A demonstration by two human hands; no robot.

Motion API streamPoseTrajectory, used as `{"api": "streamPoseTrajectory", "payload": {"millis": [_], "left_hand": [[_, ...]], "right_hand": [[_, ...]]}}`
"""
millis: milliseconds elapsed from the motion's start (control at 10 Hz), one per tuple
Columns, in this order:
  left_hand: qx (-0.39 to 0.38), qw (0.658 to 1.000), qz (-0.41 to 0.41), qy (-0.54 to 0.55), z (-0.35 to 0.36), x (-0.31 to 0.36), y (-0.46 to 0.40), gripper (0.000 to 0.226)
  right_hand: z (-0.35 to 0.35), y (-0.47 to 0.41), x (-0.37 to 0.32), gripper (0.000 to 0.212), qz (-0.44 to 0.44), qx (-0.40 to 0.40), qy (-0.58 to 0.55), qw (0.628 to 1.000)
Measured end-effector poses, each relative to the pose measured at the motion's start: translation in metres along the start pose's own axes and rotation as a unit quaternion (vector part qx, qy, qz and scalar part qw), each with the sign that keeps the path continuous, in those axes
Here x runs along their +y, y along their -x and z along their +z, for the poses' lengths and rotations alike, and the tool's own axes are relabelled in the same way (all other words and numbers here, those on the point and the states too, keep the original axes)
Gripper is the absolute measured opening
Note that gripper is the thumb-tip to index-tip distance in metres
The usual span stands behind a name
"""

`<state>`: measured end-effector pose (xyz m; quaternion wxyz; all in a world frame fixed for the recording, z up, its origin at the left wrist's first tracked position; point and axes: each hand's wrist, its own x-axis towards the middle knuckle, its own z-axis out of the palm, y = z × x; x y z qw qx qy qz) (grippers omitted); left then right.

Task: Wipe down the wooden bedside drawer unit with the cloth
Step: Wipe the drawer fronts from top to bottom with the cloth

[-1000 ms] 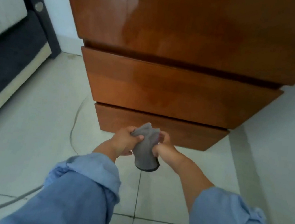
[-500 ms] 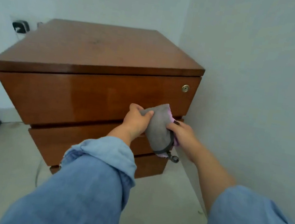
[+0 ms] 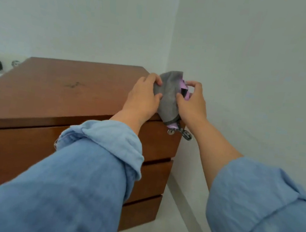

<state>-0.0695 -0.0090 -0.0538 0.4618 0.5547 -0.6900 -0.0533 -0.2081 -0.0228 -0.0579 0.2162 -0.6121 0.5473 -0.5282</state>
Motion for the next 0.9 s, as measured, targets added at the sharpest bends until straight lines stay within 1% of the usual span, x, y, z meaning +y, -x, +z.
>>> {"api": "streamPoseTrajectory", "payload": {"millis": [100, 200, 300, 400, 500, 600, 700, 800, 900], "left_hand": [[-0.012, 0.989, -0.014, -0.144, 0.017, -0.019, -0.013, 0.032], [-0.037, 0.976, -0.031, -0.212, 0.033, -0.026, -0.023, 0.043], [-0.056, 0.97, -0.048, -0.233, 0.037, -0.026, -0.025, 0.048], [-0.048, 0.969, -0.049, -0.236, 0.036, -0.027, -0.022, 0.048], [-0.05, 0.97, -0.05, -0.233, 0.035, -0.025, -0.022, 0.046], [-0.058, 0.971, -0.06, -0.226, 0.034, -0.026, -0.024, 0.046], [-0.074, 0.969, -0.073, -0.224, 0.034, -0.024, -0.024, 0.047], [-0.066, 0.978, -0.069, -0.185, 0.034, -0.023, -0.024, 0.045], [-0.001, 0.988, -0.006, -0.151, 0.028, -0.019, -0.006, 0.037]], "right_hand": [[0.01, -0.03, 0.004, 0.031, -0.034, -0.032, 0.082, 0.995], [0.025, -0.046, 0.02, 0.02, -0.022, -0.035, 0.114, 0.993], [0.033, -0.053, 0.026, 0.024, -0.011, -0.043, 0.165, 0.985], [0.033, -0.058, 0.024, 0.027, -0.006, -0.064, 0.199, 0.978], [0.034, -0.057, 0.024, 0.029, 0.006, -0.064, 0.232, 0.971], [0.036, -0.056, 0.022, 0.032, 0.012, -0.034, 0.268, 0.963], [0.036, -0.055, 0.016, 0.038, 0.002, -0.062, 0.33, 0.942], [0.025, -0.055, 0.017, 0.039, 0.022, -0.11, 0.285, 0.952], [0.012, -0.03, 0.023, 0.042, 0.0, -0.085, 0.237, 0.968]]}}
